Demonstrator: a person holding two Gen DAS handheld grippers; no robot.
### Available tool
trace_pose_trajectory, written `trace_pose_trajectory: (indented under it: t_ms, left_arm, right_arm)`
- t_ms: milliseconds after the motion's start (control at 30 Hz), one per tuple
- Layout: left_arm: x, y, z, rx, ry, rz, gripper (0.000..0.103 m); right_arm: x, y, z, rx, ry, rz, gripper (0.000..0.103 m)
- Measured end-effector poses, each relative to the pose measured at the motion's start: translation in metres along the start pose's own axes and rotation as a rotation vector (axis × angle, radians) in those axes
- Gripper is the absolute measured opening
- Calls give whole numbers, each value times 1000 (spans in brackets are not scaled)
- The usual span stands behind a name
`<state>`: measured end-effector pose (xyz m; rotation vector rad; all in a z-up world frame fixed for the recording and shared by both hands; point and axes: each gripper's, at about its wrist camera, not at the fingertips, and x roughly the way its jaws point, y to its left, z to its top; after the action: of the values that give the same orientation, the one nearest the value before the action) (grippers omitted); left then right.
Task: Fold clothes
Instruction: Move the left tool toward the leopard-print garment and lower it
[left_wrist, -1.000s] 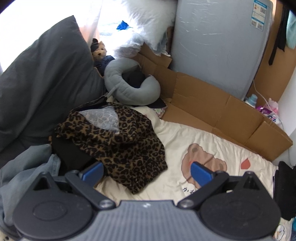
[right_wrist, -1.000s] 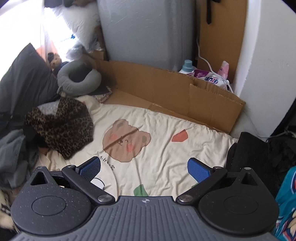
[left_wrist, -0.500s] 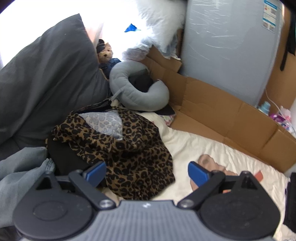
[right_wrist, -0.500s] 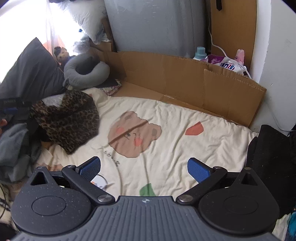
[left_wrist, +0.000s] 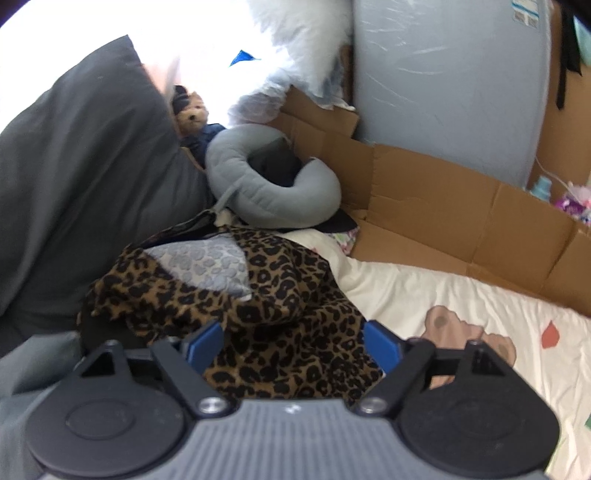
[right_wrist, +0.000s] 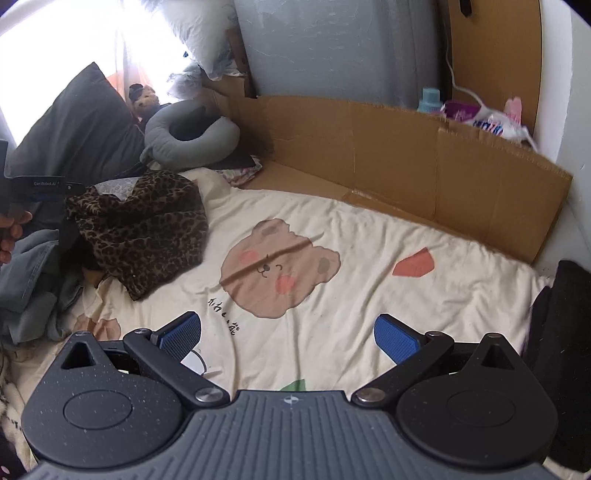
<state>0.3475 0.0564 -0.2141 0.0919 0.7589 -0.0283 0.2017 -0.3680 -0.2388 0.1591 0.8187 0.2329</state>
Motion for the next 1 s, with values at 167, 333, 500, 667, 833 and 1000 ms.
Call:
trace_pose_trajectory:
  t_ms: [167, 333, 500, 667, 833, 1000]
  left_arm:
    - [29, -6, 8, 98, -7, 0, 85]
    - [60, -5, 14, 151, -31, 10, 85]
    - [88, 4, 20, 115, -9, -6, 85]
    - [113, 12, 32, 68, -1, 21, 85]
    - [140, 26, 35, -59, 81, -14, 74]
    - [163, 42, 29, -218, 198, -56, 73]
  right_arm:
    - [16, 1, -9, 15, 44, 49, 103]
    - [24, 0, -17, 24, 68, 35, 103]
    - [25, -3, -22, 23, 76, 20, 103]
    - [27, -5, -24, 18, 84, 16, 103]
    - [29, -6, -26, 15, 92, 16, 103]
    - [32, -11, -27, 23, 101, 9, 103]
